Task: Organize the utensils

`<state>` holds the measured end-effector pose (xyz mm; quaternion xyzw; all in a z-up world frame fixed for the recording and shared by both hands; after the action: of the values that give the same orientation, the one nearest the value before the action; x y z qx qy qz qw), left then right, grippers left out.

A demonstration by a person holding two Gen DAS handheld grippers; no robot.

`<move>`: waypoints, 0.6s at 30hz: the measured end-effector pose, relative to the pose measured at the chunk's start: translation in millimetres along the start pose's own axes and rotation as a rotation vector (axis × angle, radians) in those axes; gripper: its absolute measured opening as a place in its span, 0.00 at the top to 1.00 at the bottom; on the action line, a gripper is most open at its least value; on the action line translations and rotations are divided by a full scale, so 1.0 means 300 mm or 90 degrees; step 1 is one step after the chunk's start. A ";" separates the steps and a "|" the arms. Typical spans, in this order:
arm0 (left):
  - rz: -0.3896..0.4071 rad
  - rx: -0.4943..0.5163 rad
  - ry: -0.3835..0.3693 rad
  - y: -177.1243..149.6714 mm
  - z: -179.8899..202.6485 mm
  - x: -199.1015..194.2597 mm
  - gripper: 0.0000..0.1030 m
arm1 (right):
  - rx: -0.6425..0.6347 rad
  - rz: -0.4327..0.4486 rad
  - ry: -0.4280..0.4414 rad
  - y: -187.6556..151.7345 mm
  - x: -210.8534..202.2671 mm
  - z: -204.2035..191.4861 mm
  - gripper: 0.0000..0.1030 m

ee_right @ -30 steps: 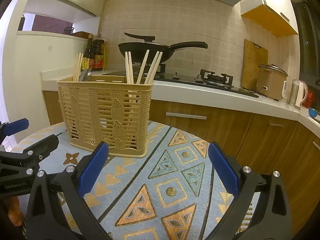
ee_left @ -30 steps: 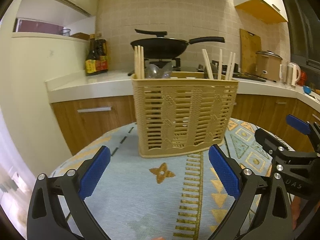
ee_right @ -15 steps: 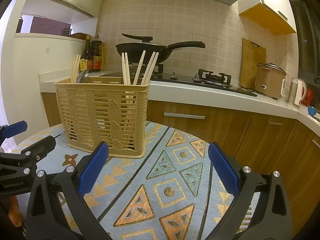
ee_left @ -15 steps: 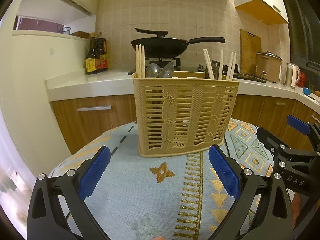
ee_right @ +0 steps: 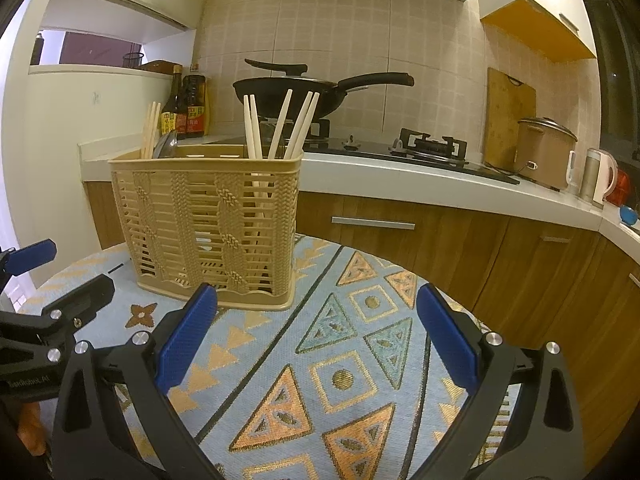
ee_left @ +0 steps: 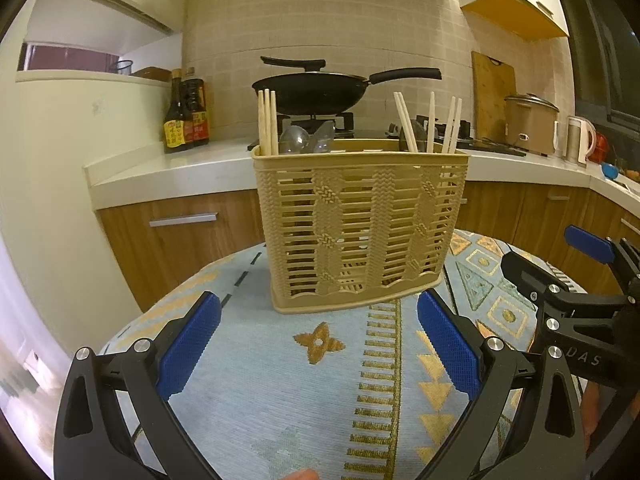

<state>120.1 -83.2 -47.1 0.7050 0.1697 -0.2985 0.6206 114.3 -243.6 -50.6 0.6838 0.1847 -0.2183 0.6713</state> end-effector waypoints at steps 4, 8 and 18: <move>-0.003 -0.002 0.003 0.000 -0.002 0.003 0.07 | 0.003 0.002 0.000 0.000 -0.002 0.002 0.08; -0.005 -0.018 0.009 -0.001 -0.019 0.005 0.07 | 0.004 -0.007 0.002 -0.006 0.007 0.002 0.08; -0.007 -0.035 0.002 0.000 -0.037 0.011 0.08 | 0.026 -0.033 0.018 -0.009 0.037 0.023 0.08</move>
<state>124.9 -72.7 -48.6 0.6874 0.1828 -0.2960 0.6375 121.7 -250.9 -59.0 0.6951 0.2077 -0.2297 0.6488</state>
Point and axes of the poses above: each gripper's, at about its wrist camera, not at the fingertips, and x roughly the way its jaws point, z to its right, y to its top, the point moved 8 cm from there along x, roughly the way its jaws point, and after that the axes turned 14 degrees about -z, right-handed, at the moved point
